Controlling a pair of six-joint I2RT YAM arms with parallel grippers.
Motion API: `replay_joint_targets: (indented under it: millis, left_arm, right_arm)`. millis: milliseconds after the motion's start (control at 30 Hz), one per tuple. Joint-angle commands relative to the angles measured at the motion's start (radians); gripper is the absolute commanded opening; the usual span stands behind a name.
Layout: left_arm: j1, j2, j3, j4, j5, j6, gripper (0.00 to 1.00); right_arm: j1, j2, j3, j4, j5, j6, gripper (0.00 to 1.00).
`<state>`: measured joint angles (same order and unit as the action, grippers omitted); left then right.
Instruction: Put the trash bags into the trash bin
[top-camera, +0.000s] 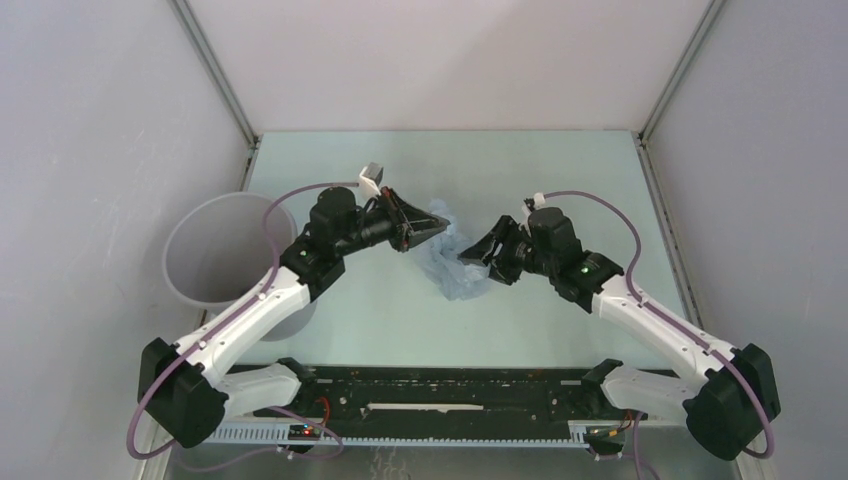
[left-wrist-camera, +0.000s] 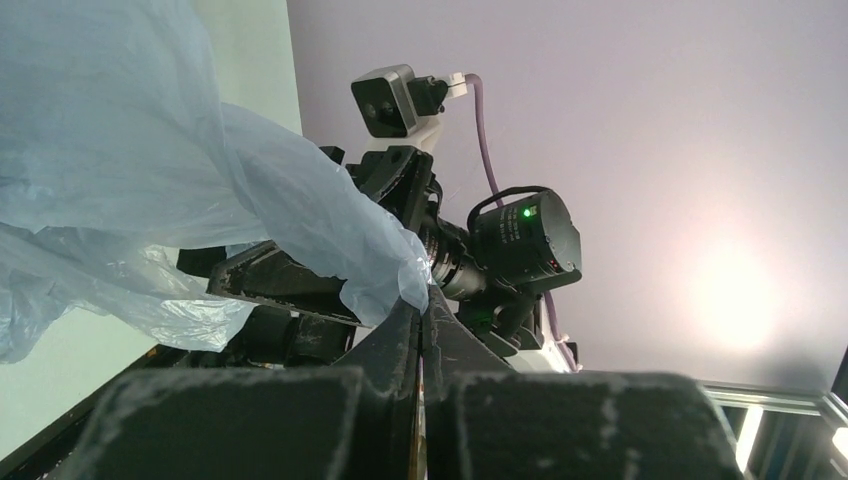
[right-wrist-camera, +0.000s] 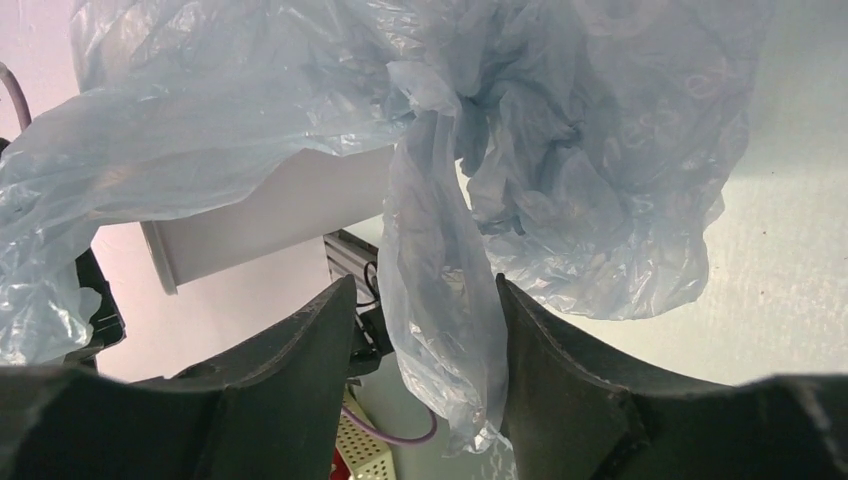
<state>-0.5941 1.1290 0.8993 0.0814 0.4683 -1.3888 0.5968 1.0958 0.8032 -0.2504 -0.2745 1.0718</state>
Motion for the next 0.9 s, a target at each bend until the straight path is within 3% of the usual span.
replay_joint_targets:
  millis: [0,133,267,300,467,567,633,667,867]
  left_arm:
    - [-0.006,-0.039,-0.016,0.032,-0.019,-0.01,0.0]
    - [-0.006,-0.044,-0.015,0.031,-0.013,-0.003,0.0]
    - [-0.006,-0.072,-0.007,-0.136,-0.016,0.125,0.0]
    - [-0.006,-0.078,0.007,-0.217,-0.026,0.191,0.03]
    - [-0.005,-0.099,0.051,-0.559,-0.122,0.481,0.36]
    - [-0.022,-0.095,0.069,-0.686,-0.174,0.603,0.66]
    - [-0.049,-0.103,0.081,-0.719,-0.213,0.67,0.92]
    - [-0.06,-0.107,0.086,-0.725,-0.223,0.7,0.99]
    - [-0.086,-0.064,0.071,-0.671,-0.158,0.867,1.0]
  right_arm:
    - [0.004,0.015,0.007,0.027,0.015,-0.01,0.61]
    - [0.012,0.033,0.007,0.05,0.008,-0.006,0.5]
    - [-0.012,-0.007,0.021,0.009,0.021,-0.095,0.01]
    - [-0.016,-0.023,0.032,-0.01,0.024,-0.141,0.0]
    - [-0.023,-0.063,0.067,-0.094,-0.077,-0.349,0.0]
    - [-0.025,-0.082,0.089,-0.178,-0.088,-0.425,0.0]
    - [-0.043,-0.087,0.103,-0.205,-0.12,-0.459,0.0]
    - [-0.055,-0.087,0.109,-0.215,-0.136,-0.471,0.0]
    - [-0.151,-0.072,0.117,-0.255,-0.277,-0.531,0.0]
